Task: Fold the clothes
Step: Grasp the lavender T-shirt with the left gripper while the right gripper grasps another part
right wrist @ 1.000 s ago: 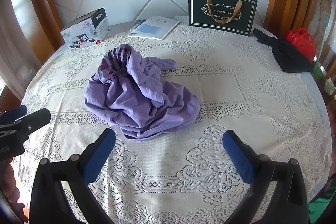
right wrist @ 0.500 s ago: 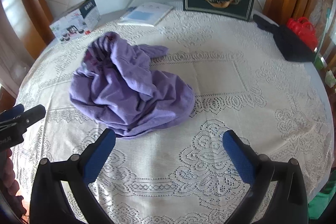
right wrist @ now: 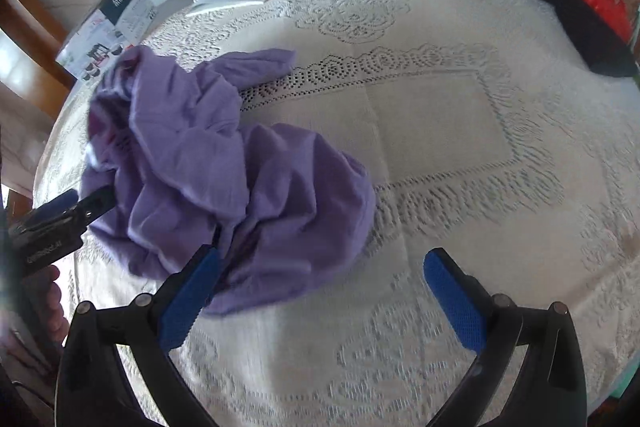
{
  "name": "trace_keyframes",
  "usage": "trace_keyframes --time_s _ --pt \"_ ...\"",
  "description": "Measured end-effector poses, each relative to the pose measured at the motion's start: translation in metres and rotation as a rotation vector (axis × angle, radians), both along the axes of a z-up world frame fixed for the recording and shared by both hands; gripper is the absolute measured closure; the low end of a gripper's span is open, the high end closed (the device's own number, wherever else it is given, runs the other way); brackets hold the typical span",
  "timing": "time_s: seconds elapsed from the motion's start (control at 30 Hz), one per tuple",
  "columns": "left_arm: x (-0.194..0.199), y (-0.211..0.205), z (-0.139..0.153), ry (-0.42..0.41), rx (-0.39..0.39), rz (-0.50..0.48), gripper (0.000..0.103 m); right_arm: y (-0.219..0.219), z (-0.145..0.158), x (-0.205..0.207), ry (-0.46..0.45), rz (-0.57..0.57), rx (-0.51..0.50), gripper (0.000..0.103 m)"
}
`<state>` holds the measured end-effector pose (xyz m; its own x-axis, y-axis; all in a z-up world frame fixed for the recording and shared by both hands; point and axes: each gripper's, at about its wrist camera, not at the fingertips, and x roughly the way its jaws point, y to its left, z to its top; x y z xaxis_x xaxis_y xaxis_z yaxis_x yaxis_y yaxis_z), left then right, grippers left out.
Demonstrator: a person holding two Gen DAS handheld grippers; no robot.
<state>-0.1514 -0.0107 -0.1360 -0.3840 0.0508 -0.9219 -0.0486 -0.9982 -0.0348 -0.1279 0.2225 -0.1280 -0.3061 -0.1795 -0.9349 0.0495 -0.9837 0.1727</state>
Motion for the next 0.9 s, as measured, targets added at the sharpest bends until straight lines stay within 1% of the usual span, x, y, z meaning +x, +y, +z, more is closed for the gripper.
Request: trace_keyframes --time_s 0.03,0.07,0.13,0.17,0.2,0.23,0.27,0.3,0.33,0.37,0.4,0.43,0.47,0.5,0.53,0.57,0.6,0.7,0.77,0.83,0.9 --pt "-0.008 0.001 -0.01 -0.027 0.001 -0.005 0.019 -0.003 -0.005 -0.005 -0.01 0.006 0.006 0.0" --pt "-0.011 0.002 -0.015 -0.03 -0.002 -0.007 0.023 -0.006 -0.009 -0.01 -0.02 0.013 0.012 0.0" --pt "-0.014 0.006 -0.021 -0.018 -0.019 -0.015 0.022 -0.013 -0.019 -0.016 -0.036 0.033 0.019 0.0" --pt "-0.014 0.009 -0.022 -0.009 -0.035 -0.023 0.02 -0.016 -0.024 -0.019 -0.043 0.044 0.023 0.003" --pt "-0.014 0.008 -0.023 -0.009 -0.029 -0.013 0.018 -0.02 -0.026 -0.02 -0.037 0.058 0.038 0.005" --pt "-0.015 0.007 -0.024 -0.011 -0.017 0.001 0.017 -0.025 -0.026 -0.019 -0.022 0.073 0.061 0.012" --pt "-0.015 0.006 -0.025 -0.015 -0.019 0.014 0.014 -0.028 -0.025 -0.018 -0.009 0.09 0.078 0.025" --pt "-0.015 0.006 -0.026 -0.019 -0.025 0.027 0.009 -0.031 -0.024 -0.018 0.001 0.102 0.087 0.029" --pt "-0.016 0.005 -0.028 -0.023 -0.031 0.039 0.004 -0.033 -0.023 -0.017 0.009 0.111 0.095 0.04" --pt "-0.016 0.005 -0.028 -0.024 -0.033 0.051 0.002 -0.035 -0.021 -0.016 0.018 0.12 0.102 0.053" --pt "-0.016 0.004 -0.028 -0.025 -0.034 0.062 0.002 -0.036 -0.019 -0.015 0.022 0.129 0.095 0.06" --pt "-0.016 0.005 -0.027 -0.031 -0.031 0.063 0.005 -0.037 -0.018 -0.014 0.018 0.136 0.071 0.077" --pt "-0.016 0.006 -0.024 -0.042 -0.015 0.058 0.022 -0.037 -0.016 -0.014 0.013 0.14 0.056 0.083" --pt "-0.014 0.007 -0.018 -0.04 -0.003 0.042 0.064 -0.038 -0.012 -0.013 0.022 0.147 0.055 0.085" --pt "-0.012 0.009 -0.01 -0.034 0.007 0.023 0.079 -0.037 -0.004 -0.01 0.041 0.155 0.05 0.087" --pt "-0.01 0.009 -0.003 -0.031 0.028 0.009 0.082 -0.037 0.004 -0.007 0.063 0.163 0.043 0.088" --pt "-0.006 0.008 0.008 -0.01 0.032 0.001 0.085 -0.034 0.015 -0.003 0.089 0.164 0.031 0.089" --pt "0.007 0.002 0.046 0.067 0.038 -0.013 0.087 -0.018 0.055 0.009 0.181 0.149 -0.016 0.09" --pt "0.015 -0.005 0.073 0.117 0.073 -0.011 0.087 -0.004 0.085 0.015 0.247 0.124 -0.038 0.091" --pt "0.019 -0.02 0.102 0.148 0.143 -0.01 0.087 0.009 0.115 0.019 0.311 0.105 -0.079 0.091" --pt "0.027 -0.027 0.124 0.154 0.226 -0.019 0.087 0.023 0.145 0.025 0.376 0.082 -0.114 0.091"
